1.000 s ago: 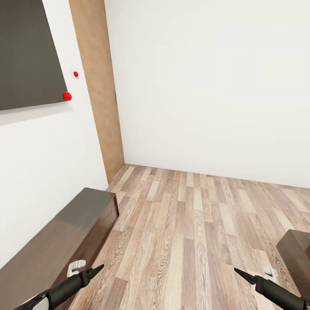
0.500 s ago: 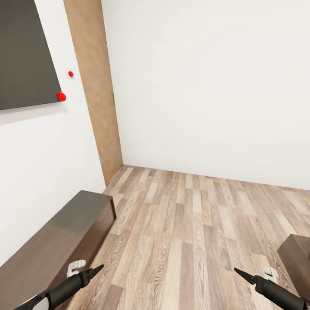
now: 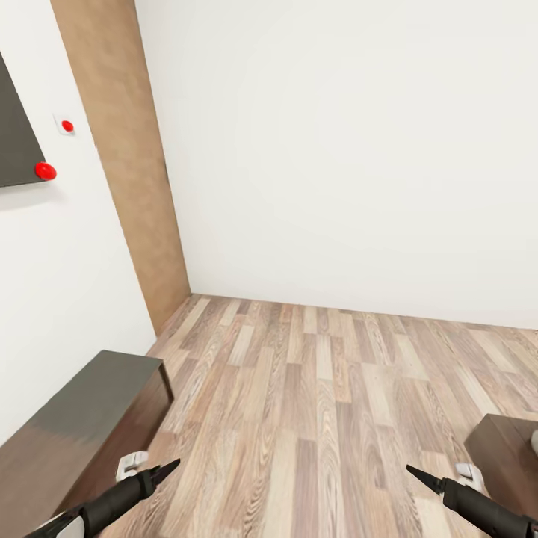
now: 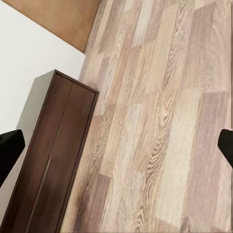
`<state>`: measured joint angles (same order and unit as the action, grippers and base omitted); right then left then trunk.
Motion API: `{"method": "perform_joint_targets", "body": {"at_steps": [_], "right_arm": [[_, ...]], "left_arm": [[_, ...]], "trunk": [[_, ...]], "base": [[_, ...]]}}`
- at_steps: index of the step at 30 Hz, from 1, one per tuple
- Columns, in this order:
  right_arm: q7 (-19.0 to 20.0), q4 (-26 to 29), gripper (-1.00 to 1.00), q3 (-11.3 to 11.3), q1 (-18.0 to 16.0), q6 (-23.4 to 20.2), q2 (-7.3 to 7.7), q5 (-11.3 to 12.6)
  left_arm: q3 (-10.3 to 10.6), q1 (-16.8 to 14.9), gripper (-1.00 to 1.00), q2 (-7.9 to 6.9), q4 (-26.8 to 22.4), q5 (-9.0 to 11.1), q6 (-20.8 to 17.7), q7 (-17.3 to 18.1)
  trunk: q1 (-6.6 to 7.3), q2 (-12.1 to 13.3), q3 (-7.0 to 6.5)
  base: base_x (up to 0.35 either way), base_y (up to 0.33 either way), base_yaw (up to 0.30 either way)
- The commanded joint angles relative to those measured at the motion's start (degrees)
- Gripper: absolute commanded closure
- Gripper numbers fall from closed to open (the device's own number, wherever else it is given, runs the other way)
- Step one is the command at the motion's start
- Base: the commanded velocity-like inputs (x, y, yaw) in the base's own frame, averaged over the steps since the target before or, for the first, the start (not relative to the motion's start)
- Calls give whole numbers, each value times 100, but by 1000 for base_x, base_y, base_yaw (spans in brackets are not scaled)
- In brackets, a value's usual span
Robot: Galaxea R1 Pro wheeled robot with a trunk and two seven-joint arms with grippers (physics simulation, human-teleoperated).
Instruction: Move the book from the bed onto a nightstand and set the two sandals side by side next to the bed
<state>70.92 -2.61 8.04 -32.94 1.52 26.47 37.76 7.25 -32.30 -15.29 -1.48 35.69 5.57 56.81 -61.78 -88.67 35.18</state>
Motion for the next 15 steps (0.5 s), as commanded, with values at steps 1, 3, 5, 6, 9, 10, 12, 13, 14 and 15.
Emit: {"method": "perform_joint_targets", "body": {"at_steps": [1, 3, 5, 6, 9, 10, 12, 13, 14, 15], "right_arm": [[21, -20, -100, 48, -10, 15, -1, 48], [19, -20, -100, 54, -10, 15, -1, 48], [19, -20, -100, 56, -10, 15, -1, 48], [19, -20, -100, 56, -10, 15, -1, 48], [18, -18, -100, 57, -10, 15, -1, 48], [18, -19, -100, 57, -10, 15, -1, 48], [18, -18, -100, 57, -10, 15, -1, 48], [18, -19, -100, 57, -10, 15, -1, 48], [18, -19, -100, 57, -10, 15, -1, 48], [18, -20, -100, 57, -10, 15, -1, 48]], "left_arm": [[48, -4, -100, -1, 6, 26, 60, 11], [48, -4, -100, -1, 7, 26, 58, 13], [48, -4, -100, -1, 7, 26, 58, 14], [48, -4, -100, -1, 7, 26, 58, 14], [48, -4, -100, -2, 5, 26, 58, 15], [48, -4, -100, -2, 5, 26, 58, 15], [48, -4, -100, -1, 6, 26, 58, 15], [48, -4, -100, -1, 6, 26, 58, 15], [48, -4, -100, -1, 7, 26, 58, 15], [48, -4, -100, -1, 7, 26, 58, 15]], "trunk": [[-3, -3, 6], [-3, -3, 6], [-3, -3, 6], [-3, -3, 6], [-3, -3, 6], [-3, -3, 6], [-3, -3, 6], [-3, -3, 6], [-3, -3, 6], [-3, -3, 6]], "base": [[272, -78, -29], [176, -38, -14], [65, -13, -69], [17, -3, -225], [6, -1, -264], [2, 0, -276], [1, 0, -280], [1, 0, -282], [0, 0, -283], [0, 0, -284]]}}
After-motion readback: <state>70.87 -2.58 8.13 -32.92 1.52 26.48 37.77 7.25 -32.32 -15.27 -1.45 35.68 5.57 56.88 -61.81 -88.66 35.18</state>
